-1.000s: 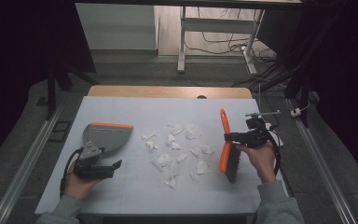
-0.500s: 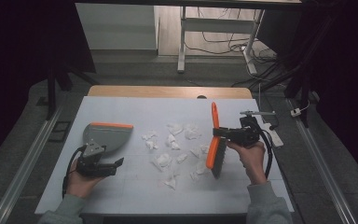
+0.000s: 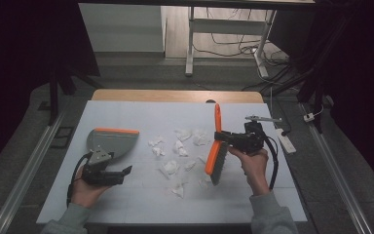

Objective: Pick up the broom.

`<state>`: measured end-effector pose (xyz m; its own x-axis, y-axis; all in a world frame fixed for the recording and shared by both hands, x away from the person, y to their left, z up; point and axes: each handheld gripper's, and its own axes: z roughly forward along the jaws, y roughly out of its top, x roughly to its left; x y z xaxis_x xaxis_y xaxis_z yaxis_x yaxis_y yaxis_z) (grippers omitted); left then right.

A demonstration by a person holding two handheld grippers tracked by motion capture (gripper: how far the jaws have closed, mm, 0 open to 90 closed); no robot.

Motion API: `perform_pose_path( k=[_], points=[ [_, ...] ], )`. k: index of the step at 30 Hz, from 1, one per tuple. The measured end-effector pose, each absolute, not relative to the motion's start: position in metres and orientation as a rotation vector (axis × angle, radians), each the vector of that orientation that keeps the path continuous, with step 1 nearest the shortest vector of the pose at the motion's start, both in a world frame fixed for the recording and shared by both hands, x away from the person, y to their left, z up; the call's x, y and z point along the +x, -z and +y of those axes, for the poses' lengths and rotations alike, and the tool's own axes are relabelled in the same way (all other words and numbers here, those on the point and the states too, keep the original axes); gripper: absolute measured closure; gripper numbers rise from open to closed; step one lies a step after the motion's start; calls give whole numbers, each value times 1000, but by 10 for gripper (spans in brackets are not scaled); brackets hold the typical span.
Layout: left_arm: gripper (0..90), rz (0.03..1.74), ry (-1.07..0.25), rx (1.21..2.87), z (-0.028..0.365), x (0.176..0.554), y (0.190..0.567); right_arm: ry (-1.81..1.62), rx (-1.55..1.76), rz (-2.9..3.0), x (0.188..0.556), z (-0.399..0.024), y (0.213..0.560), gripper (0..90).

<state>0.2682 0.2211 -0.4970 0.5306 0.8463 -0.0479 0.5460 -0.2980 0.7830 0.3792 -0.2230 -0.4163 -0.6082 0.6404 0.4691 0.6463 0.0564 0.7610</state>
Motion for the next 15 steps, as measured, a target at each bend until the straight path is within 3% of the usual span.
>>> perform_pose_path(
  k=[15],
  points=[
    [163,942,-422,2003,167,272,472,1750,-1395,-2249,370,-199,420,709]
  ],
)
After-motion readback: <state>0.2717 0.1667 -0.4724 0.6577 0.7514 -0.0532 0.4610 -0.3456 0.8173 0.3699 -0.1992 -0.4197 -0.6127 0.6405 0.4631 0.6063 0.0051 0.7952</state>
